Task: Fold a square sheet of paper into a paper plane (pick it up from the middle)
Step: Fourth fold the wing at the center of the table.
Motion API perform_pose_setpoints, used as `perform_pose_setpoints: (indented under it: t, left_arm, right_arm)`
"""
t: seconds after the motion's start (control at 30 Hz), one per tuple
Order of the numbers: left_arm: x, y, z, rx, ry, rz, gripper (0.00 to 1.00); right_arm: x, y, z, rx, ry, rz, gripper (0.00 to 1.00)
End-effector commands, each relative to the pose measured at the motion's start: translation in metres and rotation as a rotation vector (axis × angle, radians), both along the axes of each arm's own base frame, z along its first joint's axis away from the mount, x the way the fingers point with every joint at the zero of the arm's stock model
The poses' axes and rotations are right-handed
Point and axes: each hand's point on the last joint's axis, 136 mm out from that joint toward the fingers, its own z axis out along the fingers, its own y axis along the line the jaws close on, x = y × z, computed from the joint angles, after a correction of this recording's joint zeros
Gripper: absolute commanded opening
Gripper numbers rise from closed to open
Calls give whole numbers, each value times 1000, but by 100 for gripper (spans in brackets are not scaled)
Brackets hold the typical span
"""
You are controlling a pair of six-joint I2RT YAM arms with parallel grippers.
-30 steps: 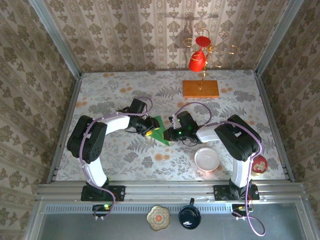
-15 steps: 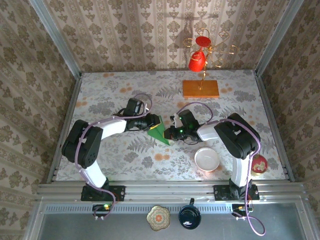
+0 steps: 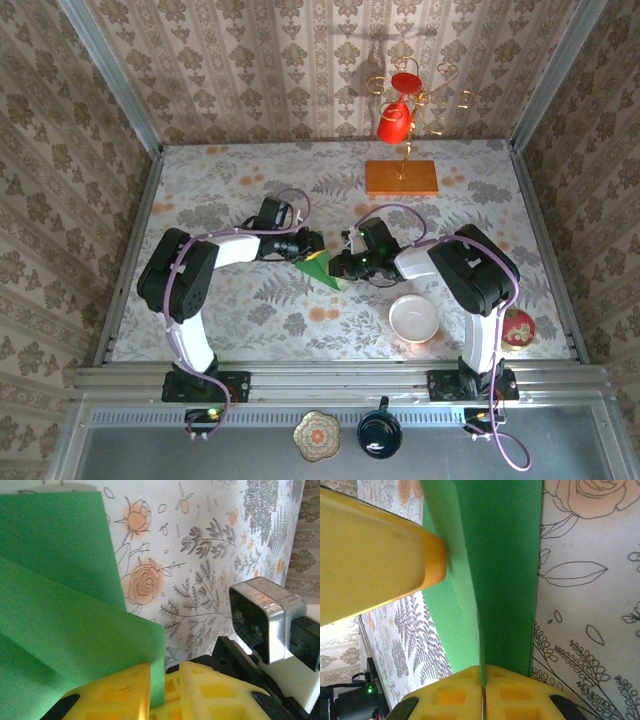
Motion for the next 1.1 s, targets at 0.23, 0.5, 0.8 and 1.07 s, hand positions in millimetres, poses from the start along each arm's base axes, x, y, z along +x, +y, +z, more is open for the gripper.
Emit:
perform_pose_setpoints:
  t: [0.23,0.5,0.8,1.07]
  left_arm:
    - [5,-7,-4,-6,-3,-34,21]
    - [4,-5,-12,18,19,-32,21]
    - [4,-4,-14,28,27,-31,21]
    - [2,-2,-18,42,36,-29,20]
  right_arm:
    - [-11,-11,-23,-59,113,-21,15]
    - [-12,-12,-14,-44,110,-17,21]
    - [-20,-23,4,-51,106,-25,31]
    - [-18,-36,17,-70,66,-77,30]
